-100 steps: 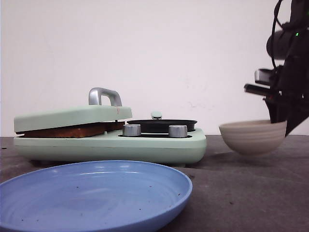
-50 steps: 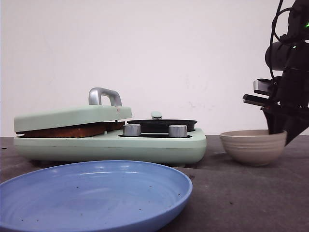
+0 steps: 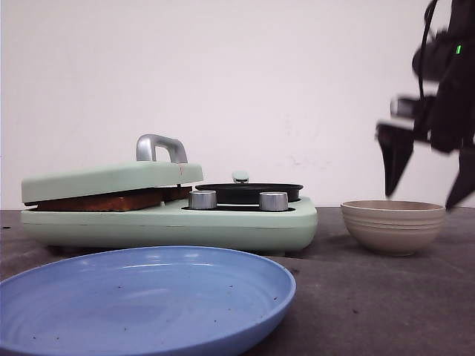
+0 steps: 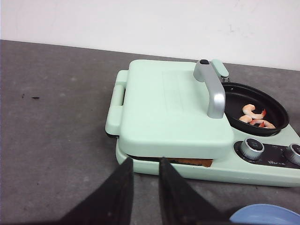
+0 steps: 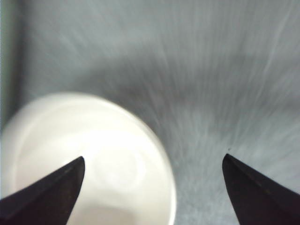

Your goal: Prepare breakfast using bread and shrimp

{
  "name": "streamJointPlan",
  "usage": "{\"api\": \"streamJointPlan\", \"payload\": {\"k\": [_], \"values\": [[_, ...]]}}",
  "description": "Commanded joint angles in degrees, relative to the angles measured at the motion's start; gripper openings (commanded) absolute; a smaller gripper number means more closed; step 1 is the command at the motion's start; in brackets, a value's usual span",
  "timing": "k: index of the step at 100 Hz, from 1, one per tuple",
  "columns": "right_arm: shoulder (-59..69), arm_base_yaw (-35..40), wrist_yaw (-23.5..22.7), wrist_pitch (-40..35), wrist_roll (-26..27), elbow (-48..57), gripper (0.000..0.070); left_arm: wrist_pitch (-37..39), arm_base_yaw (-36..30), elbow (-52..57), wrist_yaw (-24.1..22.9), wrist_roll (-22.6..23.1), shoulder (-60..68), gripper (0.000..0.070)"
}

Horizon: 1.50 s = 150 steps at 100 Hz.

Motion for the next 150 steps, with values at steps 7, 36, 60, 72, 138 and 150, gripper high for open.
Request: {"api": "streamJointPlan", "payload": {"k": [7,36,60,72,138,150], "values": [[-5.62,-0.11,-0.07,1.53,-0.85,0.92,0.0596,0.66,-0.02,0.02,0.31,-0.15,0.04,0.0033],[-20.83,0.66,-4.50,2.58,-1.14,0.92,0.0595,1.11,-0.02,0.02,2.19,-0.46,0.04,0.0034],[-31.56,4.63,-6.54,3.67,-2.56,0.39,0.0591,2.60,-0.02,0.04,3.30,-2.54,0.04,0.0035],[-35.58,8.39,-6.49,3.17,-3.04,-0.04,0.0589,2.62,-0.02,0.24,3.69,-3.80,0.04,0.0080],[-61.22,27.39,0.15,28.06,-2.12,-33.62,0.0000,2.45,-0.02,3.80,10.86,-5.01,0.04,0.0002],[-64.06,28.87,0.11,28.50,-3.17,-38.29,0.0000,1.86,-0.02,3.43,11.93,-5.75,0.04,0.0002]]}}
